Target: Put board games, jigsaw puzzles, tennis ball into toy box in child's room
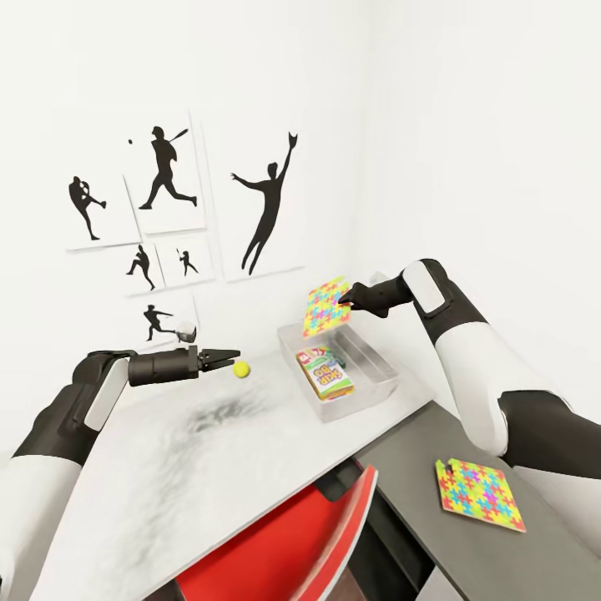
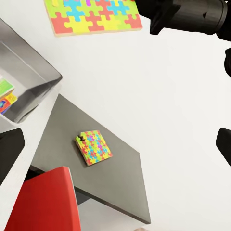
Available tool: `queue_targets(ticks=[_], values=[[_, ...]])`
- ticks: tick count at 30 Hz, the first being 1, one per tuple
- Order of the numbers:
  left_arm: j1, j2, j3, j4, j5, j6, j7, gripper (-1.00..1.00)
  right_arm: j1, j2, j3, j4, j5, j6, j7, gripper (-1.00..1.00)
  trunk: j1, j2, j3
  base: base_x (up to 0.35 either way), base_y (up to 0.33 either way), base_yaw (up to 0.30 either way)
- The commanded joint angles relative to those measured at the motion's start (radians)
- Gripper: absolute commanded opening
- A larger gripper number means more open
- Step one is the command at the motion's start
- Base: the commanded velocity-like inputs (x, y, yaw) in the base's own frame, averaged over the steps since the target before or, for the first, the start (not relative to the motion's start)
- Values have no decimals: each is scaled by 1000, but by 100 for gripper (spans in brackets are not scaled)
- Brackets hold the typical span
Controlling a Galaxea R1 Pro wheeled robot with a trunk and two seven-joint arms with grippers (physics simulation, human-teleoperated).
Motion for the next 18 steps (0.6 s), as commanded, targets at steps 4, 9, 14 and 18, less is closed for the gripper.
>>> queue_targets(ticks=[4, 9, 14, 18], values=[[-1, 1, -1, 0, 2, 4, -3, 100, -1, 0, 2, -1, -10, 2, -11, -100, 1, -2, -2, 54, 10, 0], [-1, 1, -1, 0, 2, 5, -3, 100, -1, 1, 2, -1, -10, 2, -10, -100, 1, -2, -2, 137, 2, 0], [-1, 1, -1, 0, 3, 5, -5, 100, -1, 1, 2, -1, -9, 2, -10, -100, 1, -2, -2, 32, 0, 0], [-1, 1, -1, 0, 3, 5, -6, 100, -1, 0, 2, -1, -8, 2, -10, -100, 1, -2, -2, 93, 9, 0]])
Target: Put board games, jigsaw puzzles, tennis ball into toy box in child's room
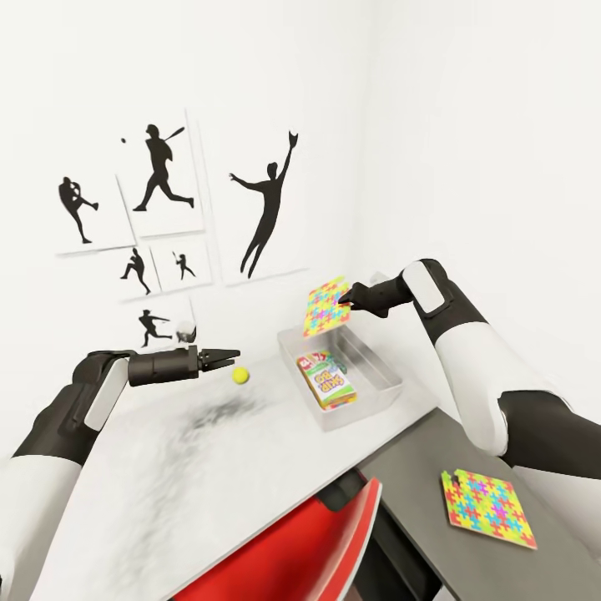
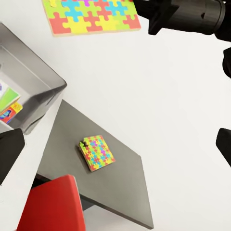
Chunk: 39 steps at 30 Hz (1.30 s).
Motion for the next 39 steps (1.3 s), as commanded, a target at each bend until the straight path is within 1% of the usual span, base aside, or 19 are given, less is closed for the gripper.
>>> queue_targets(ticks=[1, 5, 12, 18, 28, 33, 39], values=[[-1, 1, -1, 0, 1, 4, -2, 100, -1, 0, 2, -1, -11, 2, -10, -100, 1, -2, -2, 183, 17, 0], [-1, 1, -1, 0, 2, 4, -3, 100, -1, 0, 2, 1, -10, 2, -10, -100, 1, -2, -2, 160, 8, 0], [-1, 1, -2, 0, 3, 4, -3, 100, -1, -1, 2, 1, -10, 2, -10, -100, 1, -2, -2, 30, 1, 0], [-1, 1, -3, 0, 1, 4, -2, 100, -1, -18, 2, -1, -12, 2, -8, -100, 1, -2, -2, 2, 0, 0], [-1, 1, -2, 0, -1, 4, 0, 100, 0, -22, 8, -5, -4, 2, -9, -100, 1, -2, -2, 0, 0, 0], [-1, 1, -2, 0, -2, 3, 1, 100, -1, -37, 11, -2, -3, 2, -11, -100, 1, -2, -2, 0, 0, 0], [-1, 2, -2, 0, -2, 3, 1, 100, -1, -70, 16, 22, -4, 2, -10, -100, 1, -2, -2, 0, 0, 0]])
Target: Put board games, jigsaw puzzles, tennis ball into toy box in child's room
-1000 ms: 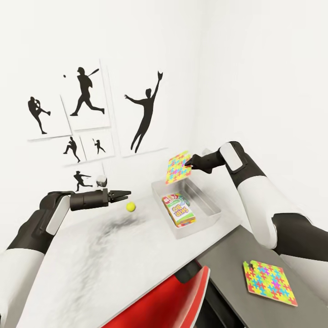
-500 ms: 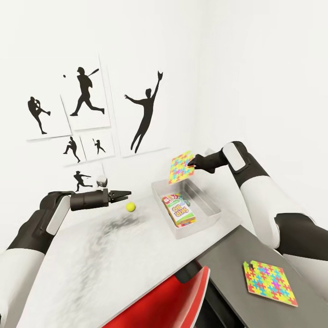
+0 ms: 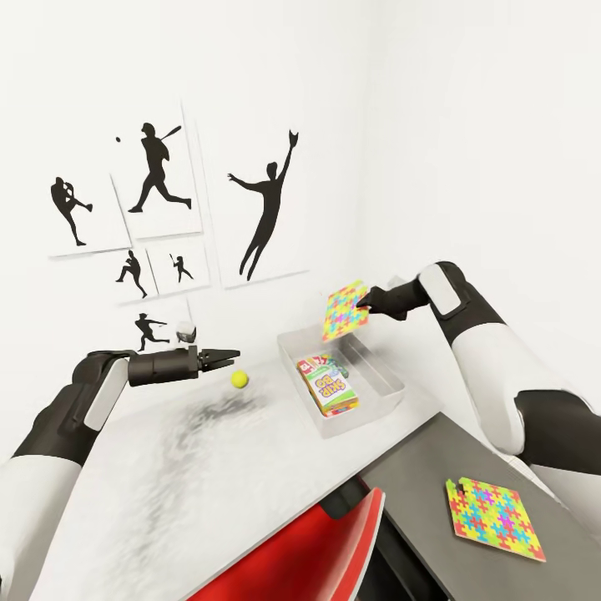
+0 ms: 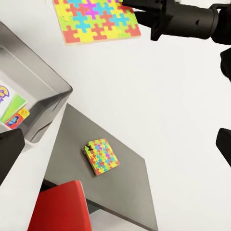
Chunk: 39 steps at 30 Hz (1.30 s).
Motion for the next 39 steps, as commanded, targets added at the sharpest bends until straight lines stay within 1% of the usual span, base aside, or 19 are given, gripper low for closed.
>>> queue_targets(ticks=[1, 3, 4, 5, 9, 11, 13, 20, 21, 24, 25, 27, 30, 33, 39], values=[[-1, 1, -2, 0, 1, 4, -2, 100, -1, -5, 10, 19, -16, 2, -9, -100, 1, -2, -2, 0, 0, 0], [-1, 1, -2, 0, 1, 4, -1, 100, -5, -10, 38, 76, -15, 2, -7, -100, 1, -2, -2, 0, 0, 0], [-1, 1, -3, 0, 1, 4, 0, 100, -5, -11, 47, 90, -15, 2, -7, -100, 1, -2, -2, 0, 0, 0], [-1, 0, -3, 0, 1, 4, 0, 100, -7, -12, 65, 111, -14, 2, -6, -100, 1, -2, -2, 0, 0, 0], [-1, 0, -3, 0, 1, 4, 1, 100, -8, -16, 113, 142, -14, 2, -4, -100, 1, -2, -2, 0, 0, 0], [-1, 0, -3, 0, 0, 4, 1, 100, -7, -16, 132, 145, -15, 2, -4, -100, 1, -2, -2, 0, 0, 0], [-1, 1, -3, 0, 0, 4, 0, 100, -4, -16, 160, 146, -14, 2, -3, -100, 1, -2, -2, 0, 0, 0], [-1, 2, -4, 0, 0, 4, 0, 100, -2, -14, 186, 138, -12, 2, -3, -100, 1, -2, -2, 0, 0, 0], [-1, 2, -4, 0, 0, 4, 0, 100, -2, -13, 196, 128, -13, 2, -3, -100, 1, -2, -2, 0, 0, 0], [-1, 3, -4, 0, 0, 4, 0, 100, -1, -11, 254, 90, -16, 2, -2, -100, 1, -2, -2, 0, 0, 0], [-1, 3, -4, 0, 0, 4, 0, 100, -1, -9, 266, 87, -16, 2, -2, -100, 1, -2, -2, 0, 0, 0], [-1, 3, -4, 0, -1, 4, 0, 100, -1, -3, 316, 80, -17, 2, -1, -100, 1, -2, -2, 0, 0, 0], [-1, 4, -4, 0, -1, 4, 0, 100, -1, 1, 355, 78, -18, 2, 19, -100, 1, -2, -2, 0, 0, 0], [-1, 4, -4, 0, -1, 4, -1, 100, -1, 2, 375, 79, -14, 2, 70, -100, 1, -2, -2, 0, 0, 0], [-1, 4, -2, 0, 0, 5, -8, 100, -1, -7, 381, 76, -15, 2, 101, -100, 1, -2, -2, 0, 0, 0]])
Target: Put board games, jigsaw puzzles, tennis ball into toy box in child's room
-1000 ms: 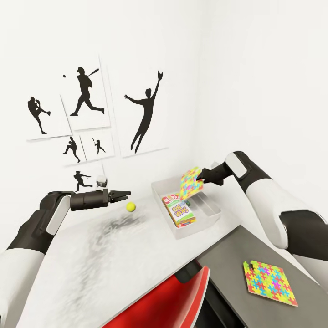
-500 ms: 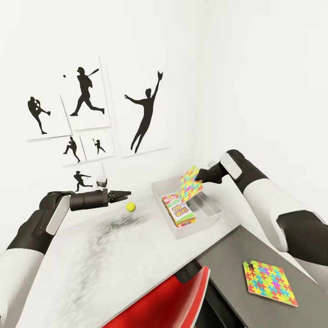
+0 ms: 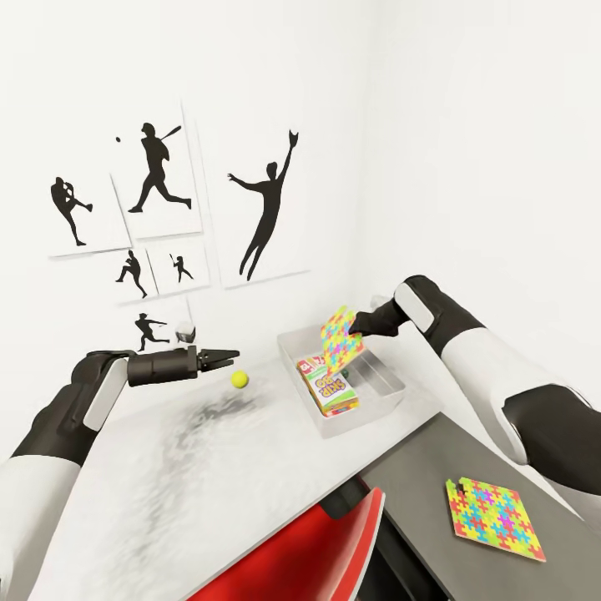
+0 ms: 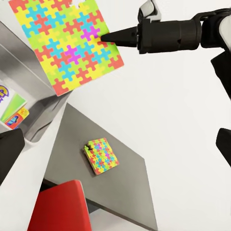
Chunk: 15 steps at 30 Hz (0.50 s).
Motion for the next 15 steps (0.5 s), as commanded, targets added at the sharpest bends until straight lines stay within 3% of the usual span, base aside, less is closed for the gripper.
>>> queue_targets(ticks=[1, 7, 15], values=[[-1, 1, -1, 0, 3, 5, -3, 100, -1, -3, 8, -3, -6, 2, 7, -100, 1, -2, -2, 0, 0, 0], [-6, 4, 1, 17, 11, 7, -6, 100, -1, -7, 8, -5, -4, 2, 38, -100, 1, -2, -2, 0, 0, 0], [-80, 3, 1, 183, 15, 7, -8, 100, -1, -7, 7, -3, -4, 2, 42, -100, 1, -2, -7, 0, 0, 0]])
